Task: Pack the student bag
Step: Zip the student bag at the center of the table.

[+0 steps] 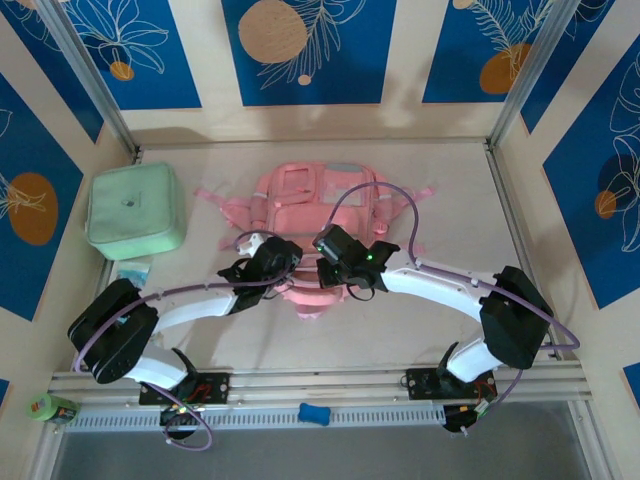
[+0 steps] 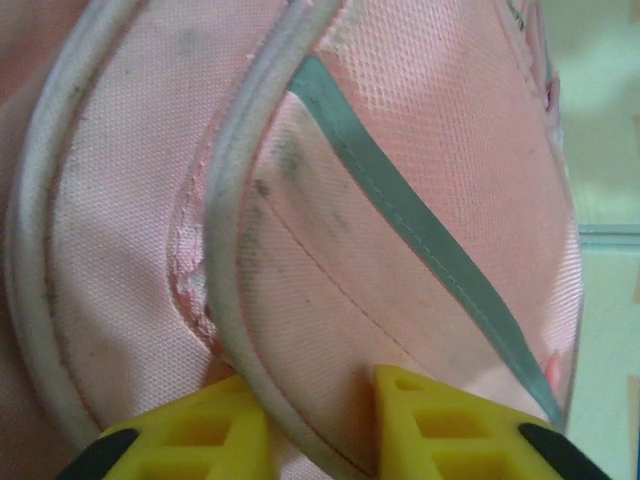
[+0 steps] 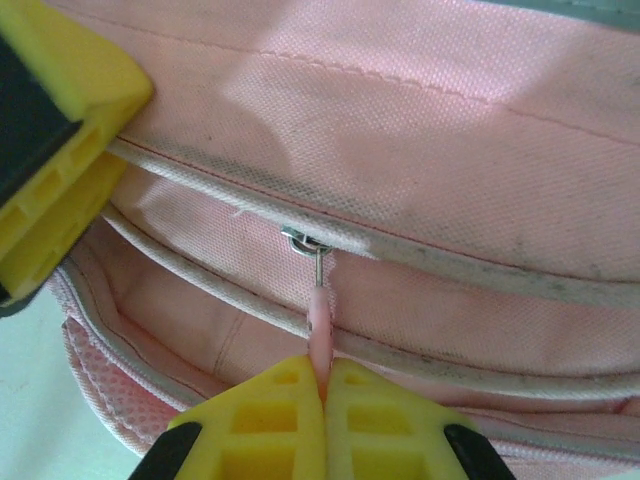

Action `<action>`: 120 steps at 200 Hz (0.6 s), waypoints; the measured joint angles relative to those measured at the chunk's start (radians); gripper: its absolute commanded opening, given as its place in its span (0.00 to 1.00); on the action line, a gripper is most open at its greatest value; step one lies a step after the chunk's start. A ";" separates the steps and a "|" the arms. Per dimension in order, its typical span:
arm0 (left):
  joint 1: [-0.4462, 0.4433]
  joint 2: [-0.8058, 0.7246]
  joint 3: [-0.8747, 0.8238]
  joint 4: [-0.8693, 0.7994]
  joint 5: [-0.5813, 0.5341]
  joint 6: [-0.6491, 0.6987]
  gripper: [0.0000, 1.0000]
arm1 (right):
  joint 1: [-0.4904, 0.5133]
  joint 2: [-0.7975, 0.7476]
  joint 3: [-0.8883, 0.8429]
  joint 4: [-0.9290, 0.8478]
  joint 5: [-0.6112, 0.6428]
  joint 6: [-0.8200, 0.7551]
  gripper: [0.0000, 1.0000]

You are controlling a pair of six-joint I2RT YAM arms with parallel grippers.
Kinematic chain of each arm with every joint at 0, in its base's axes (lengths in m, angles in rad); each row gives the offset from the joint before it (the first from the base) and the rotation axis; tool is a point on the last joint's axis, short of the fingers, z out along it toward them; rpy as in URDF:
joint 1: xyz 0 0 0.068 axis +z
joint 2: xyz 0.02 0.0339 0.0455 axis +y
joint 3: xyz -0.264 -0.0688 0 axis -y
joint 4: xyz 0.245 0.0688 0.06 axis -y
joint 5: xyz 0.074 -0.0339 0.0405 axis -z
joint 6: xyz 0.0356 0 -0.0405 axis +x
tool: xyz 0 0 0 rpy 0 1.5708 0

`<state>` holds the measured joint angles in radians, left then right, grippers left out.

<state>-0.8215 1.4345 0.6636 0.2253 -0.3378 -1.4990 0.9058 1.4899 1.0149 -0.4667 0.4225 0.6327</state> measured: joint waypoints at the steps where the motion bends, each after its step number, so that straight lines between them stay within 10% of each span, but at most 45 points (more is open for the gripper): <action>1: 0.000 -0.001 0.000 0.000 -0.002 -0.002 0.15 | 0.000 0.000 0.000 0.000 0.000 0.000 0.00; 25: 0.016 -0.027 0.000 -0.002 -0.003 0.036 0.00 | -0.010 0.000 0.000 -0.005 0.005 0.000 0.00; 120: 0.298 -0.163 -0.010 -0.133 0.299 0.265 0.00 | -0.105 -0.113 -0.093 0.000 -0.022 -0.020 0.00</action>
<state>-0.5240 1.2720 0.6533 0.0925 -0.0391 -1.2343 0.8009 1.3769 0.9222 -0.4667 0.4007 0.6128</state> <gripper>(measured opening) 0.050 0.053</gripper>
